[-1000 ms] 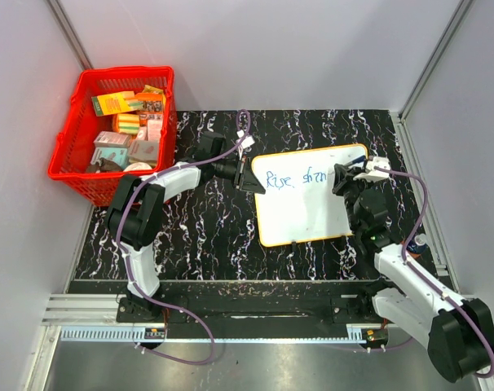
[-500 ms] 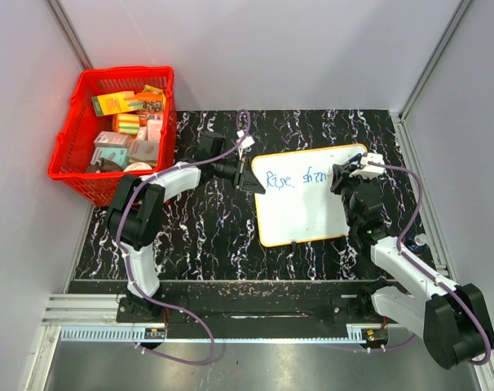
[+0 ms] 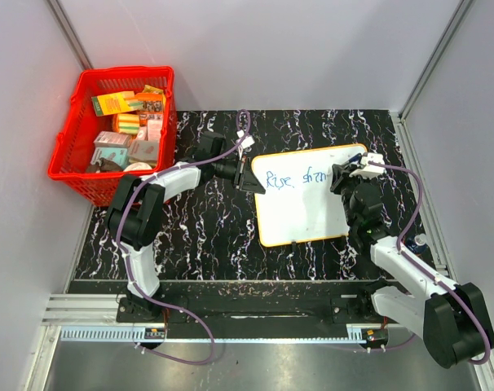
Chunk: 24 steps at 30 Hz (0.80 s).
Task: Write a sentence on the whiteboard
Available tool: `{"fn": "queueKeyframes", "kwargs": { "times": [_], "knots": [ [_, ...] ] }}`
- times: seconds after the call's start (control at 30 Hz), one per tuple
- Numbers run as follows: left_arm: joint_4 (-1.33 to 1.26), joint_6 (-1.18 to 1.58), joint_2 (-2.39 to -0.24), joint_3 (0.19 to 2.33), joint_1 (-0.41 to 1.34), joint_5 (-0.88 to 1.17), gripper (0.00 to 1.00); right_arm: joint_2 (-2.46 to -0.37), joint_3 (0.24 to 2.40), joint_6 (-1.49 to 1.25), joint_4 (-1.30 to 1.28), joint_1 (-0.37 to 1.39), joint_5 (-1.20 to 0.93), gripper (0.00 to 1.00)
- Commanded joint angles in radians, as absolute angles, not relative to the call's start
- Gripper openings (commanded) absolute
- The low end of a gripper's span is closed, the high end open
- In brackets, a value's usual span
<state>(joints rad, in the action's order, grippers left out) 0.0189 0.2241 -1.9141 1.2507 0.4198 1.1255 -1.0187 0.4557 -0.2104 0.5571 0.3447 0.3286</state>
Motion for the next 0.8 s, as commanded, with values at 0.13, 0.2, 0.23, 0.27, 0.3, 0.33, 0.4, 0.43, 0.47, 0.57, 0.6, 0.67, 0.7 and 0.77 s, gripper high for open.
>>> {"fn": "queueKeyframes", "kwargs": {
  "times": [0.13, 0.2, 0.23, 0.27, 0.3, 0.33, 0.4, 0.43, 0.47, 0.57, 0.6, 0.67, 0.7, 0.77],
  "knots": [
    [0.075, 0.014, -1.959, 1.223, 0.465, 1.005, 0.0, -1.025, 0.477, -0.209, 0.578, 0.33, 0.353, 0.0],
    [0.075, 0.014, -1.96, 1.223, 0.465, 1.006, 0.0, -1.025, 0.476, -0.207, 0.578, 0.325, 0.359, 0.0],
    [0.075, 0.014, -1.959, 1.221, 0.465, 1.005, 0.0, -1.025, 0.476, -0.21, 0.577, 0.324, 0.36, 0.0],
    [0.075, 0.014, -1.959, 1.221, 0.465, 1.003, 0.0, -1.023, 0.476, -0.21, 0.574, 0.321, 0.365, 0.0],
    [0.075, 0.014, -1.959, 1.22, 0.465, 1.005, 0.0, -1.022, 0.474, -0.212, 0.571, 0.319, 0.367, 0.0],
    [0.075, 0.014, -1.959, 1.22, 0.465, 1.005, 0.0, -1.019, 0.474, -0.212, 0.569, 0.315, 0.371, 0.0],
    [0.075, 0.014, -1.959, 1.221, 0.465, 1.005, 0.0, -1.012, 0.472, -0.215, 0.565, 0.305, 0.371, 0.0],
    [0.075, 0.014, -1.959, 1.221, 0.465, 1.005, 0.0, -1.011, 0.476, -0.213, 0.561, 0.301, 0.373, 0.0],
    [0.074, 0.014, -1.959, 1.22, 0.465, 1.005, 0.0, -1.011, 0.477, -0.215, 0.56, 0.296, 0.37, 0.0],
    [0.075, 0.014, -1.959, 1.221, 0.465, 1.005, 0.0, -1.014, 0.482, -0.218, 0.557, 0.29, 0.367, 0.0],
    [0.075, 0.014, -1.959, 1.22, 0.465, 1.005, 0.0, -1.015, 0.486, -0.219, 0.56, 0.29, 0.368, 0.0],
    [0.075, 0.012, -1.956, 1.218, 0.465, 1.005, 0.0, -1.026, 0.486, -0.227, 0.564, 0.285, 0.358, 0.0],
    [0.075, 0.012, -1.956, 1.218, 0.465, 1.006, 0.0, -1.028, 0.486, -0.229, 0.575, 0.284, 0.351, 0.0],
    [0.075, 0.012, -1.957, 1.218, 0.465, 1.005, 0.0, -1.038, 0.489, -0.233, 0.583, 0.284, 0.333, 0.0]
  ]
}}
